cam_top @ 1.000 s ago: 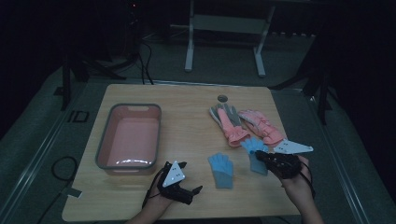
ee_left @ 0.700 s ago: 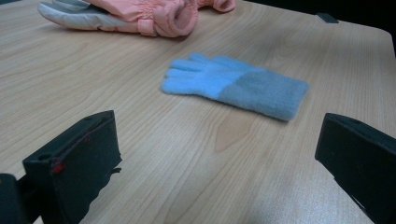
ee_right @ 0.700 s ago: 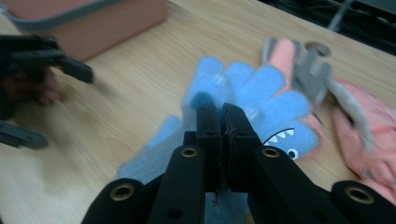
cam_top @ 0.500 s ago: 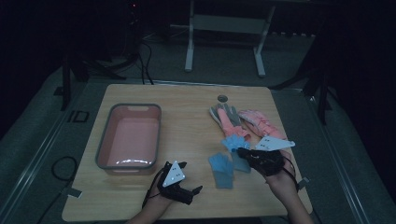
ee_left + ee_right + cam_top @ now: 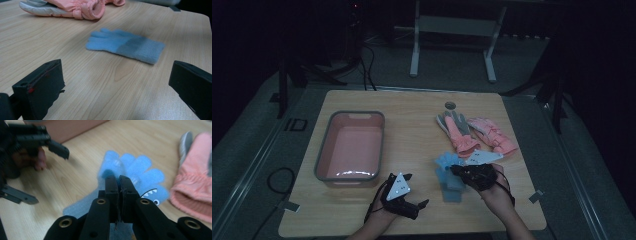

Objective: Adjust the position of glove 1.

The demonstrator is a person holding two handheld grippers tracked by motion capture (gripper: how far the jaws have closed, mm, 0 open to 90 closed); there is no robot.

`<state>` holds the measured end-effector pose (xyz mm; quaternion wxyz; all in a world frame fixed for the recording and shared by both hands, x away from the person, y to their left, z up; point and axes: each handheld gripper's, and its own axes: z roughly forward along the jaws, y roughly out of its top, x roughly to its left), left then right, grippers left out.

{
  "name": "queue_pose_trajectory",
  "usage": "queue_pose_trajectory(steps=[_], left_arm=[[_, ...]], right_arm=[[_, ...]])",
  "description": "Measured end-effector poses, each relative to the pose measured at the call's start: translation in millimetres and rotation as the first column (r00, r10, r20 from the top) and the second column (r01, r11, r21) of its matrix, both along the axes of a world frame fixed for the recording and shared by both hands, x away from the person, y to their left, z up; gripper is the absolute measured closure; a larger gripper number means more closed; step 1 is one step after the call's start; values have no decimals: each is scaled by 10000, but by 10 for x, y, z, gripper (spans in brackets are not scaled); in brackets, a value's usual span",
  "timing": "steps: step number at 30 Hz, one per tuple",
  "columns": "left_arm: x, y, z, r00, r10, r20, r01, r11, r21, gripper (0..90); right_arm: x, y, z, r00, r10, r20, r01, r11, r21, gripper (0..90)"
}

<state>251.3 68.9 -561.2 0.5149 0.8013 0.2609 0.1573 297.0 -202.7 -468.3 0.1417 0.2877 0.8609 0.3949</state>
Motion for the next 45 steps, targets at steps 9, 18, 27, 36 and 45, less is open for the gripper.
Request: queue_pose_trajectory(steps=[9,18,27,36,45], left_arm=[[-2,-3,0,10000,-14,16,14,10000,36,0],[-3,-3,0,10000,-12,16,12,10000,44,0],[0,-7,0,10000,-25,-16,25,10000,61,0],[-6,-25,-1,10000,-41,40,40,9998,212,0],[-22,-73,1,9990,314,314,-326,9986,411,0]], right_arm=[[3,25,-293,9984,-228,-526,214,9994,-279,865],[31,15,-501,9939,-512,-979,475,9981,-399,862],[64,24,-603,9903,-534,-1281,484,9980,-414,850],[100,51,-690,9840,-262,-1760,183,9987,-468,753],[57,28,-578,9891,-106,-1472,86,9999,-144,496]])
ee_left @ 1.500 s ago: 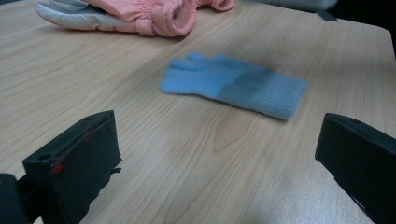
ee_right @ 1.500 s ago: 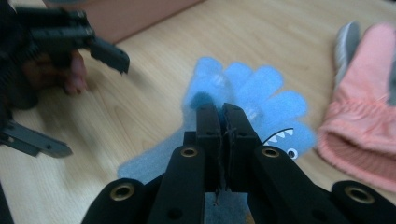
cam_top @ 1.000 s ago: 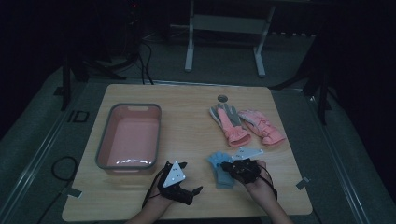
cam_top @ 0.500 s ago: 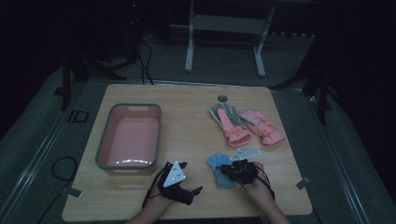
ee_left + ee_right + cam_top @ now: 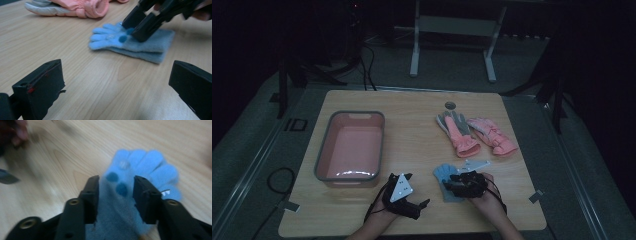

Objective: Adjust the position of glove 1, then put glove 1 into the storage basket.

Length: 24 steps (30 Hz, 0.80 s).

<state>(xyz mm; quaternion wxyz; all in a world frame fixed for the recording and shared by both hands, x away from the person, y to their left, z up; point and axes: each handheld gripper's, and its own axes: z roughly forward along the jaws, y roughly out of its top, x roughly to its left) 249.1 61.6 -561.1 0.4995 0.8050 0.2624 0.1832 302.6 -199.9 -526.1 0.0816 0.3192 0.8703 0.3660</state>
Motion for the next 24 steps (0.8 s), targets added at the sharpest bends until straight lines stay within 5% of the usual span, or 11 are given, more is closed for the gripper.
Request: queue_pose_trajectory(steps=[6,8,11,12,15,17,21,24], left_arm=[[-33,-70,12,9947,-721,739,723,9974,-6,0],[-27,-86,22,9940,-876,662,882,9961,-58,0],[-2,-149,127,9877,-1536,-295,1522,9874,-436,0],[-2,-149,127,9877,-1536,-295,1522,9874,-436,0],[-6,-223,199,9771,-2113,-243,2109,9773,-184,0],[23,-286,244,9595,-2816,-101,2813,9593,-251,0],[59,-467,297,9377,-3458,333,3442,9378,461,7],[104,-615,304,9159,-3984,484,3940,9155,809,121]], right_arm=[[15,-147,141,9998,-59,-187,77,9953,968,220],[26,-174,143,9998,-85,-192,105,9943,1057,181],[65,-305,132,9998,-136,-123,151,9915,1295,172],[65,-305,132,9998,-136,-123,151,9915,1295,172],[89,-428,155,9984,-501,260,461,9896,1366,139],[130,-482,170,9966,-741,-364,785,9866,1429,140],[187,-500,170,9935,-914,-680,1018,9802,1696,129],[221,-465,145,9934,-989,-578,1060,9852,1351,253]])
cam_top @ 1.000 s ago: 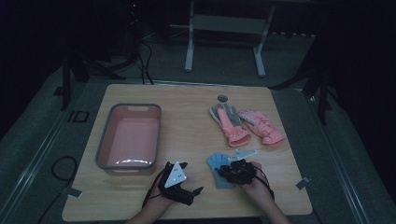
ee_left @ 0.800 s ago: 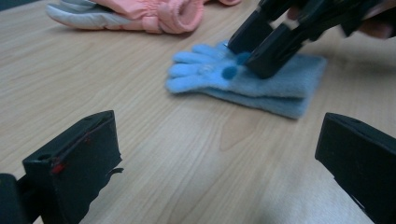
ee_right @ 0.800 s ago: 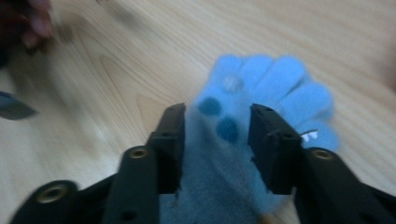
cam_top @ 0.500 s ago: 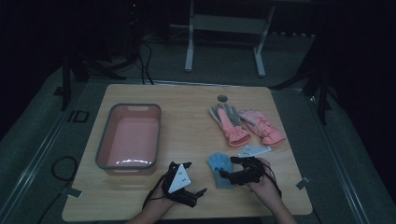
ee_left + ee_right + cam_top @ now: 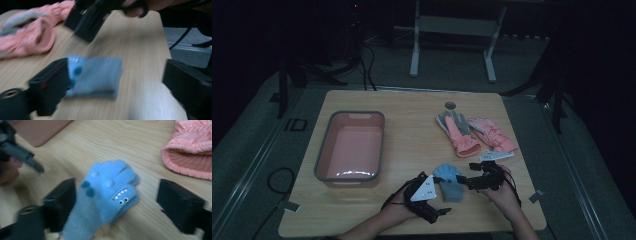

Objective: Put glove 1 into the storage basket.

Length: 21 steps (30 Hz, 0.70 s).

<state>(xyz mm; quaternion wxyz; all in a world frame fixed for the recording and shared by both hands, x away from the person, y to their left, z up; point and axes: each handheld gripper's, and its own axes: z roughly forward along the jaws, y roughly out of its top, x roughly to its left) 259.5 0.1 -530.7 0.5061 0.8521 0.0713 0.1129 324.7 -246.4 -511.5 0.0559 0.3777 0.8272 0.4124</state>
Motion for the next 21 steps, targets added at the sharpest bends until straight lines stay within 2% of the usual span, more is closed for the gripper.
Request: queue_pose_trajectory(steps=[1,2,5,6,7,12,18,21], left_arm=[[0,0,0,10000,0,0,0,10000,0,141],[35,-101,-30,9989,-386,271,371,9979,534,149],[73,-201,-81,9942,-941,520,870,9885,1239,241],[81,-225,-100,9925,-1015,686,901,9842,1522,270],[96,-243,-120,9911,-1146,672,1016,9798,1721,321],[157,-269,-218,9905,-1133,775,913,9655,2438,455],[162,-265,-273,9913,-768,1069,448,9605,2746,578],[162,-250,-285,9925,-719,993,433,9635,2643,613]], right_arm=[[19,14,-13,10000,-12,-45,11,10000,-80,284],[38,31,-27,10000,-26,-78,26,10000,-95,305],[101,84,-71,9998,-15,-182,13,9999,-125,358],[117,96,-82,9998,-70,-180,67,9999,-132,365],[139,111,-94,9997,-62,-246,58,9999,-143,365],[191,195,-166,9994,-113,-340,99,9991,-401,353],[169,273,-268,9994,-102,-340,71,9960,-892,312],[150,308,-318,9996,-53,-273,20,9927,-1207,304]])
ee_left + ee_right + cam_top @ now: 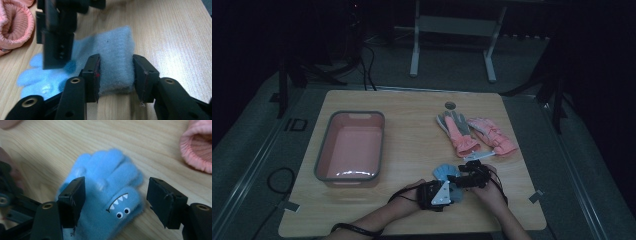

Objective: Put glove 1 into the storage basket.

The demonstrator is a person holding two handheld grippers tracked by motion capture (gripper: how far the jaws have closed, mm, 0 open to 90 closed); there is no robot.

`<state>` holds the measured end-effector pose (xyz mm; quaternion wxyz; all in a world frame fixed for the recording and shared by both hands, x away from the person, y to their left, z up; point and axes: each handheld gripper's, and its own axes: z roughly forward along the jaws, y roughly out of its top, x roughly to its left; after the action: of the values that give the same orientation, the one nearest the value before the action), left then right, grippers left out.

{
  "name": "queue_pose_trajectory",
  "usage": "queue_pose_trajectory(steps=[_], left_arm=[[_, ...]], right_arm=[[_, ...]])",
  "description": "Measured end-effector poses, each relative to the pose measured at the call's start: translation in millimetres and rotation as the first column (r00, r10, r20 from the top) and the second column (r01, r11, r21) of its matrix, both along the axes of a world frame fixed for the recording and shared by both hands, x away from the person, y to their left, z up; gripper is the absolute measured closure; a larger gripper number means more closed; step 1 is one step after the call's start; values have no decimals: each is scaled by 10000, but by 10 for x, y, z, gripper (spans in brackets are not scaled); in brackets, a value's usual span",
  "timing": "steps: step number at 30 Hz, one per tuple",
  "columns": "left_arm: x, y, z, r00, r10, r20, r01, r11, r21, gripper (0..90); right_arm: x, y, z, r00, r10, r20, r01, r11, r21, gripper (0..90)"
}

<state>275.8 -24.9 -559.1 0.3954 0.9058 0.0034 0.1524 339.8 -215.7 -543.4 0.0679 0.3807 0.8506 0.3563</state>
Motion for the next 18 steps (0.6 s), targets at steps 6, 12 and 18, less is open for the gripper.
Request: queue_pose_trajectory(steps=[6,12,18], left_arm=[[-2,16,4,10000,63,-36,-64,10000,-21,664],[56,48,32,9981,94,-615,-101,9999,-114,747],[117,80,85,9929,58,-1191,-69,9999,-90,772]], right_arm=[[-17,37,-56,9997,51,236,-47,9999,-149,310],[-43,114,-56,9967,811,48,-812,9966,134,675],[-8,122,-53,9946,923,-480,-895,9943,573,785]])
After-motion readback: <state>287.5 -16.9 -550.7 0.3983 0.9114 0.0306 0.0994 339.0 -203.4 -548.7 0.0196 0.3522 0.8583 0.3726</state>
